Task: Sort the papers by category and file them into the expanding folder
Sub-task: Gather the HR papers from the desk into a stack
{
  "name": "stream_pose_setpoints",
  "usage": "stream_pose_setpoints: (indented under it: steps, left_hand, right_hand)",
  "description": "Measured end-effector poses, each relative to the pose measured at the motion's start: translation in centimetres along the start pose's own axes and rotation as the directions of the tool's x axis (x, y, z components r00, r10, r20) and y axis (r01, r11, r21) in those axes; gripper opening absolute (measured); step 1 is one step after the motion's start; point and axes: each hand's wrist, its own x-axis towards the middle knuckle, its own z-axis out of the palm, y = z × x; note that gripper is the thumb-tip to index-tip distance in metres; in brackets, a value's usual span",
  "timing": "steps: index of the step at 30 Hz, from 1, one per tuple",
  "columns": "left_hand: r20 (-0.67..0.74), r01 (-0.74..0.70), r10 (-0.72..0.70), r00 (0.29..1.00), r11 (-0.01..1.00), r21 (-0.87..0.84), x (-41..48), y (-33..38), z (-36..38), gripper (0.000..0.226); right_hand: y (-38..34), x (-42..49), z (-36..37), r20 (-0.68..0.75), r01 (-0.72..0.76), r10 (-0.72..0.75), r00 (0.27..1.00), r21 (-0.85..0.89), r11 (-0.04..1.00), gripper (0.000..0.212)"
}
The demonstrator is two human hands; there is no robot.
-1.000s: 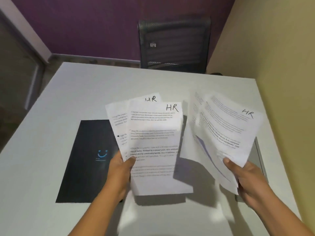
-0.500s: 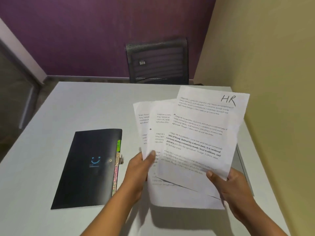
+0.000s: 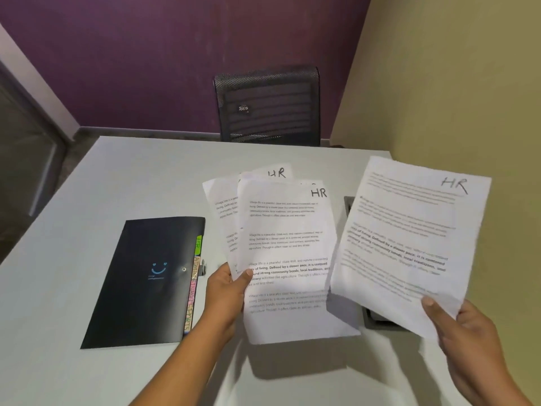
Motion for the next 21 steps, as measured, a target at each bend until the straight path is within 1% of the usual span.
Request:
stream_pose_setpoints:
  steps: [3, 4, 5, 7, 8, 9, 12, 13, 15, 17, 19, 21]
  left_hand:
    - [-0.019, 0.011, -0.011, 1.000, 1.000, -0.006, 0.0, -0.3, 0.2, 0.025]
    - [-0.016, 0.012, -0.012, 1.000, 1.000, -0.007, 0.0, -0.4, 0.3, 0.025]
    - [-0.009, 0.014, -0.014, 1.000, 1.000, -0.010, -0.1, -0.6, 0.5, 0.024]
    - [0.015, 0.026, -0.026, 1.000, 0.999, -0.018, -0.6, -0.6, 0.8, 0.024]
    - [0.033, 0.035, -0.034, 0.999, 0.999, -0.021, -0.8, -0.6, 1.0, 0.025]
    - [0.052, 0.044, -0.043, 0.998, 0.999, -0.027, -1.0, -0.6, 1.2, 0.026]
    - [0.131, 0.068, -0.063, 0.989, 0.997, -0.031, -2.1, -0.3, 1.6, 0.026]
    - [0.170, 0.078, -0.073, 0.983, 0.997, -0.023, -2.6, -0.1, 1.7, 0.026]
    - [0.236, 0.090, -0.088, 0.968, 0.996, 0.001, -3.5, 0.3, 2.0, 0.026]
    - [0.258, 0.088, -0.089, 0.962, 0.996, 0.018, -4.3, 0.6, 2.2, 0.023]
    - [0.216, 0.104, -0.098, 0.972, 0.994, -0.014, -4.8, 0.7, 2.4, 0.021]
    - [0.164, 0.105, -0.100, 0.981, 0.994, -0.023, -5.1, 0.5, 2.4, 0.033]
  right_hand:
    - [0.1, -1.1, -0.4, 0.133, -0.027, 0.031, 0.991, -0.035, 0.999, 0.026]
    - [0.1, -1.8, -0.2, 0.171, -0.028, 0.038, 0.985, -0.060, 0.998, 0.018]
    - [0.4, -2.3, 0.1, 0.191, -0.020, 0.043, 0.981, -0.121, 0.992, 0.016]
    - [0.8, -3.1, 1.1, 0.204, -0.006, 0.059, 0.977, -0.254, 0.967, 0.021]
    - [1.1, -3.5, 1.6, 0.208, -0.002, 0.066, 0.976, -0.297, 0.955, 0.019]
    - [1.5, -3.7, 2.0, 0.209, -0.004, 0.077, 0.975, -0.330, 0.944, 0.018]
    - [2.5, -4.2, 3.0, 0.153, -0.039, 0.113, 0.982, -0.417, 0.908, 0.017]
    - [2.8, -4.3, 3.2, 0.143, -0.052, 0.123, 0.982, -0.421, 0.905, 0.020]
    - [3.1, -4.7, 3.6, 0.153, -0.077, 0.143, 0.978, -0.375, 0.924, 0.037]
    - [3.3, -5.0, 3.5, 0.177, -0.091, 0.158, 0.972, -0.336, 0.938, 0.051]
    - [3.4, -5.1, 3.3, 0.215, -0.065, 0.149, 0.965, -0.353, 0.933, 0.047]
    - [3.4, -5.1, 3.1, 0.247, -0.048, 0.149, 0.958, -0.372, 0.927, 0.037]
